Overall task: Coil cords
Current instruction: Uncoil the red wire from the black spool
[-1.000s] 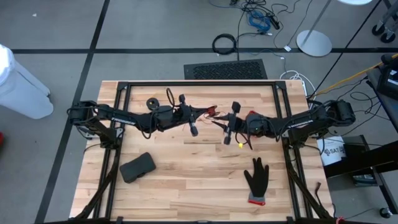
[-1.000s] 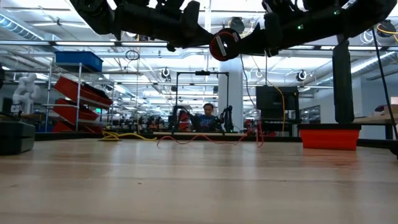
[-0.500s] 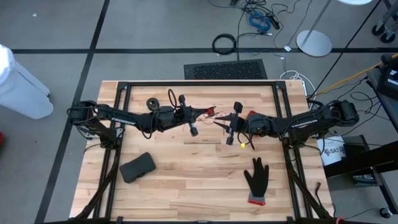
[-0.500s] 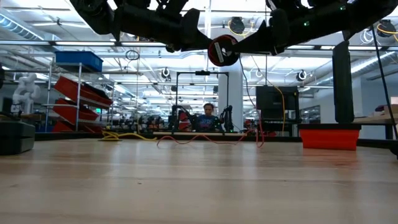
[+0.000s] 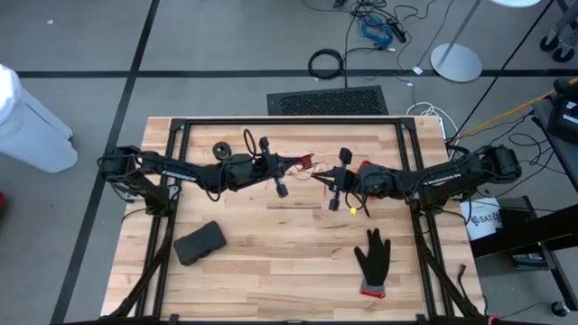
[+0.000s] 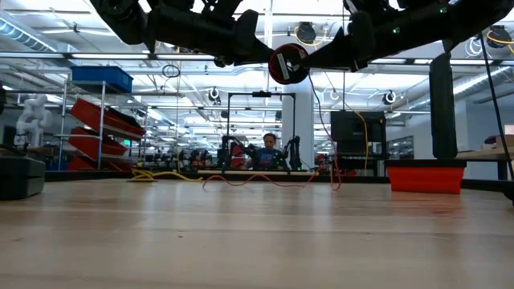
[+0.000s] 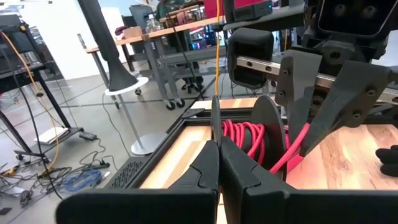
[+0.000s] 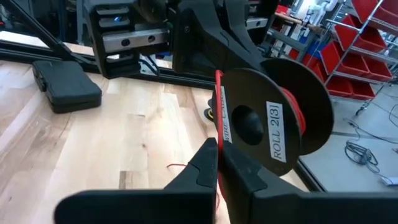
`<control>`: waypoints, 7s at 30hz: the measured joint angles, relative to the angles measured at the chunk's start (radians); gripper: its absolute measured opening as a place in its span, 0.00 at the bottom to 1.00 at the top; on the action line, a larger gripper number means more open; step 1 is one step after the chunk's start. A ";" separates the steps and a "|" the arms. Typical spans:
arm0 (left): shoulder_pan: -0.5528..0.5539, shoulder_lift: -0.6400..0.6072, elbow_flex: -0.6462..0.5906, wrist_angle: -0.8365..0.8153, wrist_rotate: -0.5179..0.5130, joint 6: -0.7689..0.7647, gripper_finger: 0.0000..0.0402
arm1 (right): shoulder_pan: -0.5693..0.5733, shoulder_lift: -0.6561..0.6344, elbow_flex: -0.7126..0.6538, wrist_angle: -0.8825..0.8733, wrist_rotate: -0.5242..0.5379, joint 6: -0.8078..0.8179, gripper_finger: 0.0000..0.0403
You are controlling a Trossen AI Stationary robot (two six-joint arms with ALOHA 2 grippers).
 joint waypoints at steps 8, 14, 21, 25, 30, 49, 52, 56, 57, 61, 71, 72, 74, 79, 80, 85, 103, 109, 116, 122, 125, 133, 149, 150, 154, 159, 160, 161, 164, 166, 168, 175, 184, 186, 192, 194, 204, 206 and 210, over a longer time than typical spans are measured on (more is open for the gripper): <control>0.001 0.000 -0.001 0.142 -0.024 0.000 0.00 | -0.009 0.070 0.003 0.098 -0.101 0.037 0.00; 0.001 0.000 -0.001 0.171 -0.025 0.000 0.00 | -0.042 0.131 0.008 -0.010 -0.042 0.134 0.00; 0.001 -0.036 -0.001 -0.032 -0.041 0.029 0.00 | -0.077 0.076 0.008 -0.167 0.205 0.207 0.00; 0.001 -0.071 -0.001 -0.180 -0.127 0.102 0.00 | -0.079 0.008 0.008 -0.215 0.297 0.213 0.00; 0.011 -0.102 -0.001 -0.314 -0.175 0.132 0.00 | -0.063 -0.062 0.008 -0.206 0.298 0.193 0.00; 0.072 -0.093 -0.006 -0.253 -0.254 0.136 0.00 | 0.053 -0.052 0.009 0.019 -0.040 0.038 0.00; 0.084 -0.093 -0.006 -0.160 -0.255 0.128 0.00 | 0.053 -0.013 0.010 0.021 -0.072 0.052 0.00; 0.100 -0.093 -0.006 -0.035 -0.194 0.047 0.00 | 0.052 0.053 0.010 0.024 -0.073 0.071 0.00; 0.104 -0.093 -0.006 -0.008 -0.168 0.018 0.00 | 0.049 0.068 0.010 0.023 -0.069 0.074 0.00; 0.119 -0.094 -0.006 0.029 0.008 -0.099 0.00 | 0.017 0.090 0.009 -0.028 0.093 0.116 0.00; 0.116 -0.169 -0.007 -0.223 0.128 -0.068 0.00 | -0.064 -0.023 0.009 -0.321 0.429 0.123 0.00; 0.116 -0.178 -0.007 -0.234 0.128 -0.057 0.00 | -0.072 -0.043 0.009 -0.356 0.436 0.128 0.00; 0.113 -0.194 -0.007 -0.246 0.129 -0.044 0.00 | -0.087 -0.081 0.009 -0.441 0.424 0.156 0.00; 0.107 -0.215 -0.007 -0.244 0.133 -0.018 0.00 | -0.113 -0.155 0.009 -0.639 0.243 0.261 0.04; 0.108 -0.216 -0.007 -0.243 0.133 -0.018 0.00 | -0.114 -0.163 0.009 -0.661 0.207 0.276 0.06; 0.108 -0.216 -0.007 -0.258 0.132 -0.017 0.00 | -0.082 -0.200 0.009 -0.682 0.039 0.306 0.23; 0.095 -0.216 -0.007 -0.265 0.187 -0.053 0.00 | -0.054 0.016 0.009 -0.028 0.013 0.068 0.47; 0.083 -0.216 -0.007 -0.270 0.196 -0.054 0.00 | -0.075 0.150 0.009 0.176 0.052 -0.029 0.43; 0.076 -0.216 -0.007 -0.274 0.206 -0.054 0.00 | -0.105 0.229 0.009 0.319 0.022 -0.069 0.40; 0.076 -0.215 -0.007 -0.269 0.211 -0.055 0.00 | -0.125 0.265 0.009 0.385 -0.027 -0.063 0.38; 0.076 -0.215 -0.007 -0.269 0.211 -0.057 0.00 | -0.132 0.269 0.009 0.408 -0.047 -0.060 0.35; 0.076 -0.215 -0.007 -0.264 0.224 -0.078 0.00 | -0.139 0.269 0.053 0.368 -0.075 -0.063 0.19; 0.095 -0.205 -0.006 -0.471 -0.079 0.054 0.00 | -0.097 0.217 0.070 0.237 0.032 -0.010 0.00; 0.095 -0.202 -0.006 -0.472 -0.099 0.060 0.00 | -0.090 0.216 0.078 0.239 0.010 -0.018 0.00; 0.097 -0.159 -0.006 -0.396 -0.154 0.060 0.00 | -0.077 0.236 0.141 0.205 -0.138 -0.010 0.00; 0.098 -0.095 -0.006 -0.196 -0.171 0.005 0.00 | -0.077 0.307 0.241 0.045 -0.204 0.005 0.00; 0.098 -0.089 -0.006 -0.173 -0.171 -0.002 0.00 | -0.077 0.319 0.255 0.016 -0.201 0.009 0.00; 0.098 -0.086 -0.006 -0.153 -0.171 -0.008 0.00 | -0.077 0.329 0.261 -0.005 -0.186 0.018 0.00; 0.095 -0.091 -0.006 -0.140 -0.165 -0.026 0.00 | -0.078 0.336 0.263 -0.094 -0.069 0.040 0.00; 0.087 -0.109 -0.006 -0.162 -0.162 -0.027 0.00 | -0.081 0.331 0.263 -0.168 0.020 0.050 0.00; 0.077 -0.133 -0.006 -0.178 -0.141 -0.037 0.00 | -0.087 0.325 0.262 -0.226 0.096 0.061 0.00; 0.033 -0.202 -0.006 -0.335 -0.069 -0.090 0.00 | -0.106 0.275 0.262 -0.318 0.280 0.100 0.00; -0.015 -0.190 -0.009 -0.553 -0.332 -0.070 0.00 | 0.010 0.192 0.263 -0.158 0.140 -0.031 0.00; -0.015 -0.190 -0.011 -0.544 -0.363 -0.071 0.00 | 0.049 0.192 0.262 -0.127 0.071 -0.052 0.00; -0.015 -0.190 -0.011 -0.403 -0.375 -0.085 0.00 | 0.110 0.225 0.264 -0.110 0.006 -0.006 0.00; -0.015 -0.190 -0.011 -0.331 -0.349 -0.113 0.00 | 0.118 0.244 0.263 -0.115 0.006 0.011 0.00; -0.031 -0.190 -0.011 -0.260 -0.090 -0.229 0.00 | 0.054 0.274 0.262 -0.340 0.222 0.118 0.00; -0.040 -0.191 -0.011 -0.288 -0.082 -0.213 0.00 | 0.035 0.274 0.262 -0.384 0.274 0.128 0.00; -0.057 -0.196 -0.011 -0.407 -0.158 -0.153 0.00 | 0.011 0.263 0.262 -0.458 0.383 0.152 0.00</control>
